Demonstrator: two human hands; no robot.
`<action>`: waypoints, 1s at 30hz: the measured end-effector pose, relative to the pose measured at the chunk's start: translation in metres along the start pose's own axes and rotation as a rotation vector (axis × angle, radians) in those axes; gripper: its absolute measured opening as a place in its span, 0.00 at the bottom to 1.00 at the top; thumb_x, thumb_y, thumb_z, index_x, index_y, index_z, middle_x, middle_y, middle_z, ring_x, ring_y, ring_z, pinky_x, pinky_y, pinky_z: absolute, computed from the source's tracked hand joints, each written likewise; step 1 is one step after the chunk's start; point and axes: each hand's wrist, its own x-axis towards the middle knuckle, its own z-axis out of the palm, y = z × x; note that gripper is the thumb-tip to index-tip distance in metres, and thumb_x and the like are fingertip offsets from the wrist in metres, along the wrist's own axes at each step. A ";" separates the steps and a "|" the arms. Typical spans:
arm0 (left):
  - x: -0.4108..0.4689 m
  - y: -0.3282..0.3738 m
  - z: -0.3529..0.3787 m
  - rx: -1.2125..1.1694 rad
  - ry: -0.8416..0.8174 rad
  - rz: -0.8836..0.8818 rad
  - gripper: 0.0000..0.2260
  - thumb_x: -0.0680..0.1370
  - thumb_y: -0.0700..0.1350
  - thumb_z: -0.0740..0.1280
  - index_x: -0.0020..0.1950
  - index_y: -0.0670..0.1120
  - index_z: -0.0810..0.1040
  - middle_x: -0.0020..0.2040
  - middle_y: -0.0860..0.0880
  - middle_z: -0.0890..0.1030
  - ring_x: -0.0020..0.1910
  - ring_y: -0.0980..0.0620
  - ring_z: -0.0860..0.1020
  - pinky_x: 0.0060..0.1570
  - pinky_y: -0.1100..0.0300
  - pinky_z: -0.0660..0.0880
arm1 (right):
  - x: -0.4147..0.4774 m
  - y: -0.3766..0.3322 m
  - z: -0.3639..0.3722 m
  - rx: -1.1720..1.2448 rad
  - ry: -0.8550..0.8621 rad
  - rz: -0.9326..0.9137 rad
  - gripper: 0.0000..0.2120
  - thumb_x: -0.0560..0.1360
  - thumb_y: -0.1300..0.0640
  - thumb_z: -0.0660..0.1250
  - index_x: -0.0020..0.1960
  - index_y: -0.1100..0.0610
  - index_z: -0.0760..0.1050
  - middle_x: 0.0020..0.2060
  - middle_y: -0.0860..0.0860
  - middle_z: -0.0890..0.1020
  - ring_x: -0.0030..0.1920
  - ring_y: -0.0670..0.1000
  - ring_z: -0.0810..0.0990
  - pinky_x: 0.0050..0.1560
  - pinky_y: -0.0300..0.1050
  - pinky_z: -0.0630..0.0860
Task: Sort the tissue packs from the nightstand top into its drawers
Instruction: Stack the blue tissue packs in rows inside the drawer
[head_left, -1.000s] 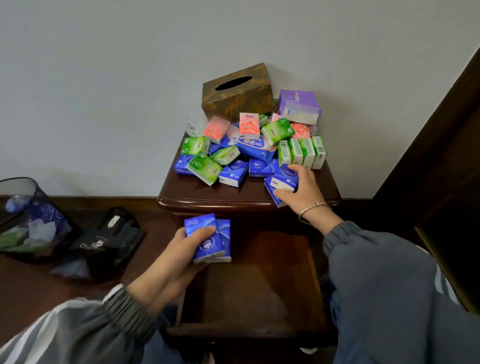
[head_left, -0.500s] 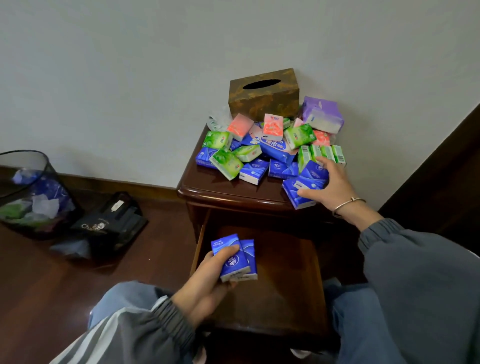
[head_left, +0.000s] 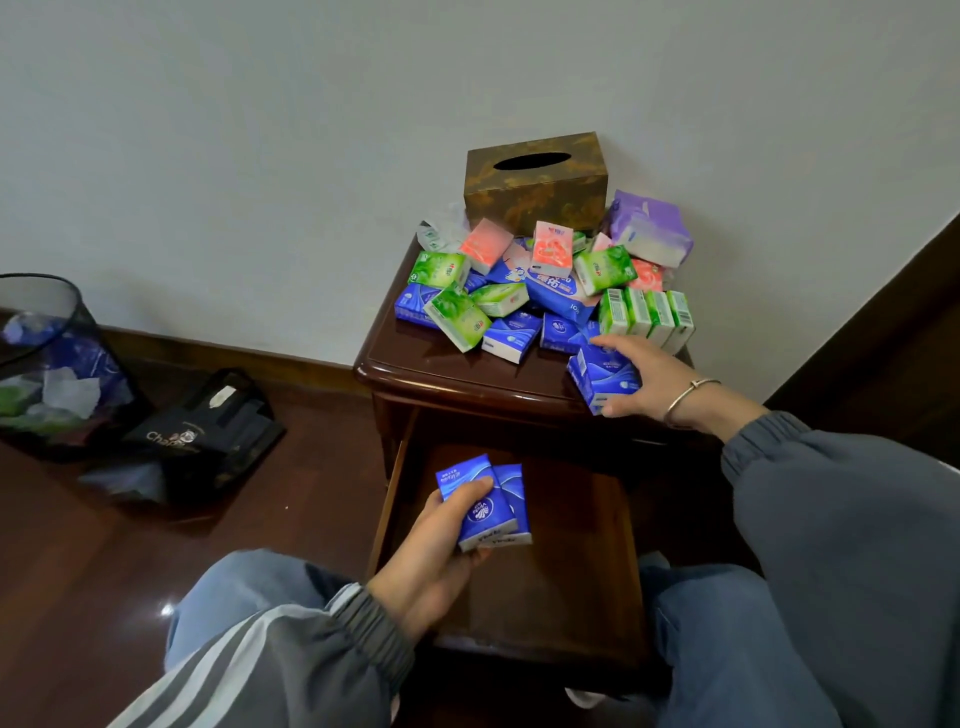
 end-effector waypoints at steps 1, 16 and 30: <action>0.000 0.000 0.000 0.000 -0.002 0.003 0.20 0.75 0.43 0.69 0.66 0.42 0.71 0.45 0.43 0.84 0.40 0.48 0.81 0.46 0.55 0.76 | 0.002 0.001 0.000 -0.005 -0.028 0.021 0.44 0.63 0.59 0.78 0.73 0.50 0.60 0.71 0.52 0.64 0.70 0.50 0.64 0.66 0.39 0.59; 0.002 0.005 -0.013 0.031 -0.022 0.030 0.11 0.76 0.43 0.68 0.58 0.43 0.76 0.43 0.45 0.85 0.35 0.52 0.83 0.32 0.61 0.79 | 0.024 -0.011 0.019 0.516 0.210 0.647 0.29 0.68 0.45 0.73 0.62 0.61 0.71 0.57 0.57 0.77 0.57 0.58 0.78 0.52 0.50 0.74; 0.013 0.047 -0.067 -0.009 -0.015 0.107 0.12 0.68 0.41 0.70 0.50 0.41 0.80 0.42 0.42 0.86 0.34 0.50 0.84 0.29 0.61 0.78 | -0.026 -0.042 0.011 0.897 0.066 0.511 0.13 0.68 0.66 0.72 0.52 0.64 0.77 0.30 0.52 0.84 0.29 0.48 0.83 0.33 0.39 0.81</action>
